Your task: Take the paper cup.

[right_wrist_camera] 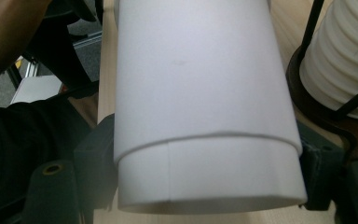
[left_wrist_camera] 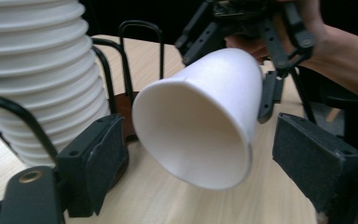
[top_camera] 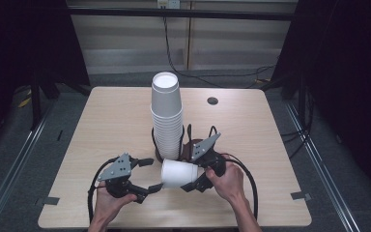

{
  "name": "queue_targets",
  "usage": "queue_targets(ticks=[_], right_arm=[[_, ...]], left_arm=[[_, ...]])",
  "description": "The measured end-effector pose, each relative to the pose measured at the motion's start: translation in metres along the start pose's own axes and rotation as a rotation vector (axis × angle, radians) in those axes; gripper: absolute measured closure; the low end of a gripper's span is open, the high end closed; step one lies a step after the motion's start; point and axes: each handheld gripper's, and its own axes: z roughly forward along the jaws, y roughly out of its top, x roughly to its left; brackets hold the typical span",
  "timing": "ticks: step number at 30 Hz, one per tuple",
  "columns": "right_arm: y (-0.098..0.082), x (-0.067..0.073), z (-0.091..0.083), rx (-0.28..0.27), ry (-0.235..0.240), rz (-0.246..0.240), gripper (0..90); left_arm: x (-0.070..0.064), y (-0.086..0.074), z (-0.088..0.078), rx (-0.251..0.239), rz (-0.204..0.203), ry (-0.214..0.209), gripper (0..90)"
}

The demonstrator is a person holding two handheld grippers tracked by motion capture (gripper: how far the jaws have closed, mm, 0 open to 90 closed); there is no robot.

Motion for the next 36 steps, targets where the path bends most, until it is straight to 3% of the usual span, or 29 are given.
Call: queue_targets(ticks=[8, 12, 17, 19, 36], right_arm=[[-0.012, 0.001, 0.001, -0.072, -0.012, 0.005, 23.7], [-0.013, 0.003, 0.002, -0.108, -0.02, -0.01, 23.7], [-0.015, 0.004, 0.003, -0.145, -0.029, -0.023, 23.8], [-0.017, 0.005, 0.004, -0.186, -0.02, -0.024, 23.7], [-0.024, 0.005, 0.011, -0.283, 0.001, -0.044, 23.8]], left_arm=[[-0.001, -0.004, 0.0, -0.018, -0.009, -0.01, 15.7], [-0.003, -0.006, 0.004, 0.016, -0.011, 0.006, 15.7], [-0.003, -0.007, 0.003, -0.01, -0.019, 0.001, 15.6], [-0.003, -0.008, 0.003, -0.012, -0.019, -0.003, 15.6], [-0.006, -0.012, 0.003, -0.03, -0.028, -0.02, 15.5]])
